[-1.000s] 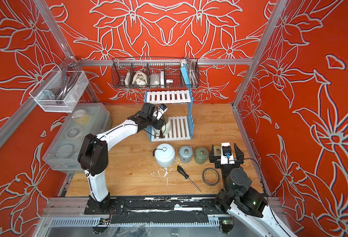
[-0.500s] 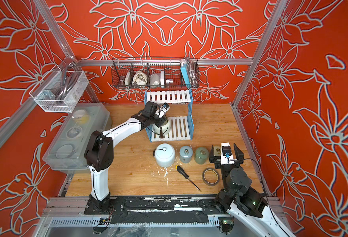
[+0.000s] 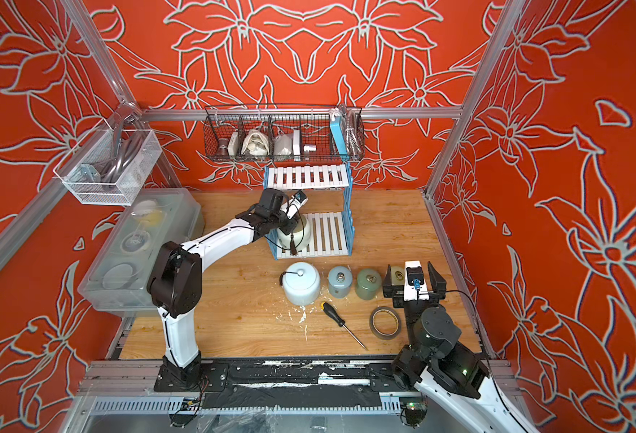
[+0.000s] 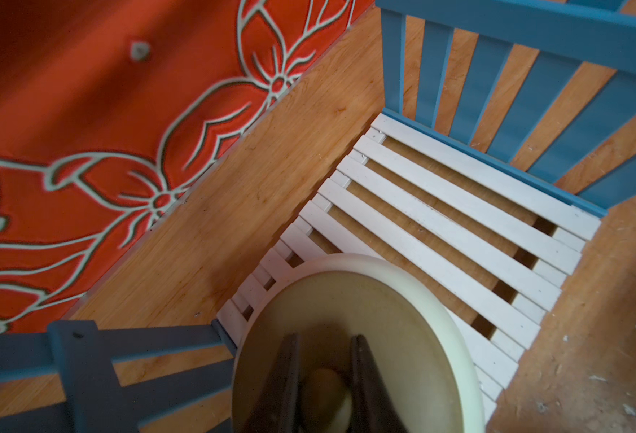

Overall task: Remove the tea canisters from the shelf
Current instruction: Pick up the tea canister from the shelf.

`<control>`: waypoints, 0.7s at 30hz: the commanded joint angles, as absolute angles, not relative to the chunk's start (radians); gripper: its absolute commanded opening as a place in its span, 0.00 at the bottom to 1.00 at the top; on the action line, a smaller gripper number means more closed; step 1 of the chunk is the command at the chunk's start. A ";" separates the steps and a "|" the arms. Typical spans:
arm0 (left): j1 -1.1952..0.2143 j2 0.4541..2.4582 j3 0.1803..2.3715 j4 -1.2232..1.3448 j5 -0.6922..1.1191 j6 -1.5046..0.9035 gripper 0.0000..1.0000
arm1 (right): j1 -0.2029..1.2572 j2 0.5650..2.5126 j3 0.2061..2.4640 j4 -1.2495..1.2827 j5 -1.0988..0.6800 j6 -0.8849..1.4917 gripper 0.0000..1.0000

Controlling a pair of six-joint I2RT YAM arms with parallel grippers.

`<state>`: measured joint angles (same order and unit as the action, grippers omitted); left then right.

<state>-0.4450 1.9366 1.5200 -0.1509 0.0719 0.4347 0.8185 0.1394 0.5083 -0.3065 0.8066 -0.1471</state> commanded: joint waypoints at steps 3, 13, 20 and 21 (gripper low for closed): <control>-0.442 1.883 1.502 -0.238 0.132 0.445 0.00 | 0.807 0.136 0.494 -0.284 0.798 -0.146 0.99; -0.443 1.879 1.623 -0.238 0.167 0.453 0.00 | 0.796 0.136 0.496 -0.289 0.787 -0.141 0.99; -0.450 1.847 1.672 -0.245 0.207 0.442 0.00 | 0.796 0.129 0.496 -0.291 0.784 -0.141 0.99; -0.452 1.840 1.675 -0.247 0.208 0.436 0.00 | 0.796 0.129 0.497 -0.293 0.786 -0.138 0.99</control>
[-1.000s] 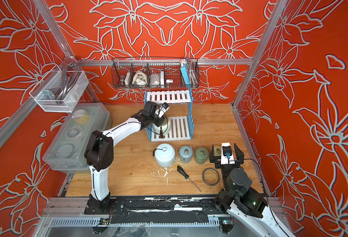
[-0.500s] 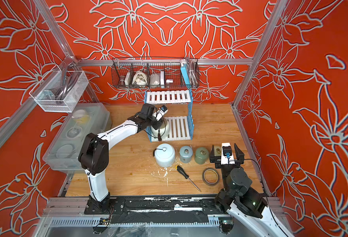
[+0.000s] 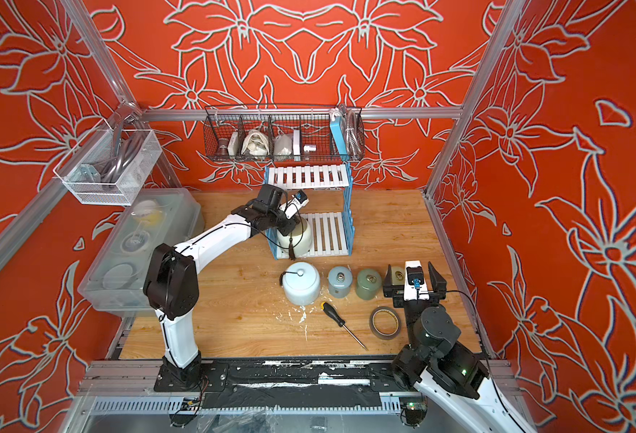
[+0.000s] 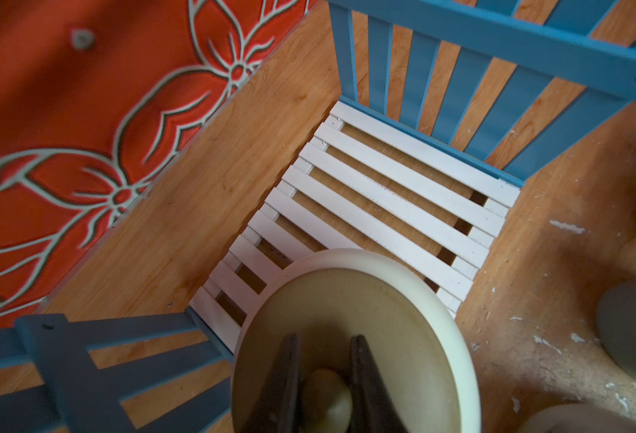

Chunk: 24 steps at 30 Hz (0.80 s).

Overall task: Remove the tea canisters from the shelf
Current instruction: Pick up the tea canister from the shelf.

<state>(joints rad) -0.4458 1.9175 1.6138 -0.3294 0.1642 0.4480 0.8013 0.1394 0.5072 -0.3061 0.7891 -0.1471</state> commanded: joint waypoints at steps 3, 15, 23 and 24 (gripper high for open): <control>-0.455 1.818 1.677 -0.256 0.230 0.426 0.00 | 0.793 0.124 0.495 -0.287 0.788 -0.144 0.99; -0.469 1.724 1.722 -0.292 0.264 0.419 0.00 | 0.790 0.123 0.495 -0.295 0.783 -0.137 0.99; -0.473 1.663 1.772 -0.360 0.285 0.439 0.00 | 0.788 0.123 0.494 -0.293 0.785 -0.138 0.99; -0.472 1.652 1.774 -0.372 0.287 0.445 0.00 | 0.786 0.123 0.493 -0.288 0.784 -0.142 0.99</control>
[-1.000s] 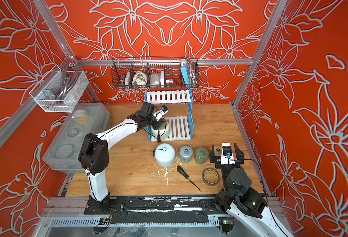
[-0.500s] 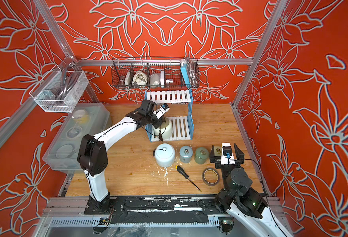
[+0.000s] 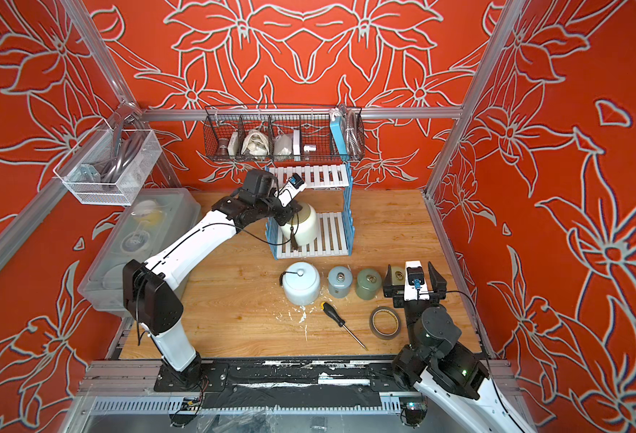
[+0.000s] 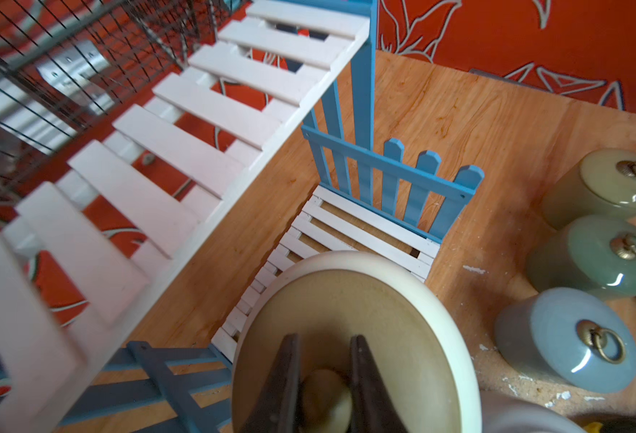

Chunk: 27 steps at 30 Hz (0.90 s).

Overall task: Remove the tea canisters from the shelf
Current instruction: Pick up the tea canister from the shelf.

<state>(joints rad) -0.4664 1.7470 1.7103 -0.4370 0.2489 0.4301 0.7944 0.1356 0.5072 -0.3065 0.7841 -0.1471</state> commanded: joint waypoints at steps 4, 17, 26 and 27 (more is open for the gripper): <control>-0.473 1.612 1.793 -0.443 0.302 0.466 0.00 | 0.786 0.127 0.496 -0.296 0.780 -0.138 0.99; -0.456 1.421 1.758 -0.722 0.286 0.522 0.00 | 0.780 0.138 0.492 -0.290 0.766 -0.139 0.99; -0.419 1.239 1.585 -0.792 0.255 0.559 0.00 | 0.778 0.145 0.492 -0.291 0.771 -0.135 0.99; -0.410 1.222 1.565 -0.792 0.255 0.555 0.00 | 0.778 0.145 0.492 -0.291 0.773 -0.136 0.99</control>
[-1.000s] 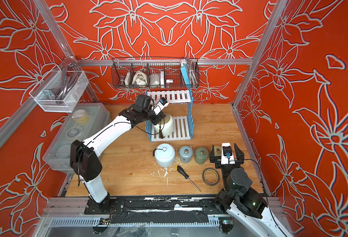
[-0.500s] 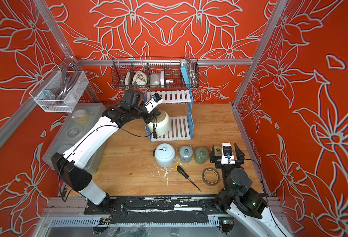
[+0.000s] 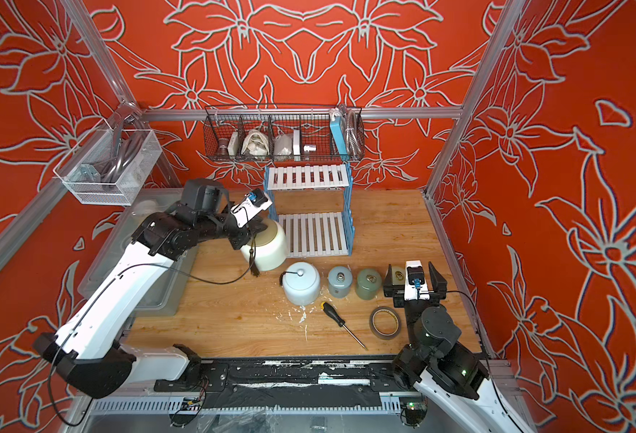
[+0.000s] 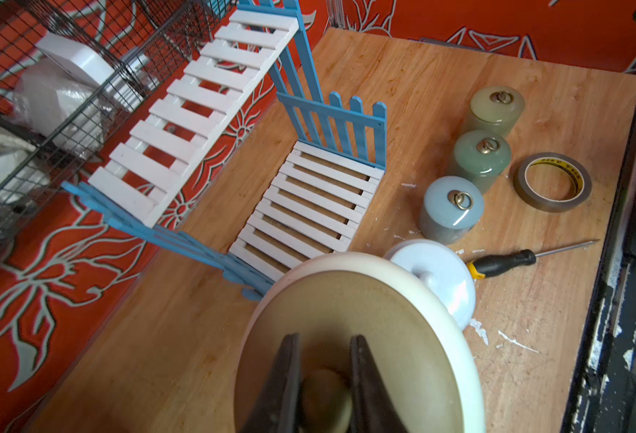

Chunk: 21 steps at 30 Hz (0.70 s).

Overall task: Remove the tea canisters from the shelf
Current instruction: Pick up the tea canister from the shelf, then place the tea canister at the center of the board.

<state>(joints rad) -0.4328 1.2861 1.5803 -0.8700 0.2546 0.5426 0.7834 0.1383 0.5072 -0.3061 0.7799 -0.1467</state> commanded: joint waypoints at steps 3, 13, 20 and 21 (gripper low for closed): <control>-0.393 1.168 1.492 -0.792 0.248 0.561 0.00 | 0.774 0.151 0.491 -0.286 0.771 -0.141 0.99; -0.333 1.055 1.235 -0.679 0.244 0.564 0.00 | 0.772 0.162 0.490 -0.291 0.760 -0.132 0.99; -0.325 1.061 1.109 -0.551 0.247 0.638 0.00 | 0.767 0.161 0.489 -0.290 0.758 -0.132 0.99; -0.325 1.065 1.097 -0.541 0.244 0.647 0.00 | 0.768 0.160 0.489 -0.289 0.763 -0.132 0.99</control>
<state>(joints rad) -0.3283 1.0885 1.0874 -0.7277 0.2222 0.6018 0.7765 0.1562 0.5068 -0.3065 0.7677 -0.1448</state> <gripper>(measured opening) 0.189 0.993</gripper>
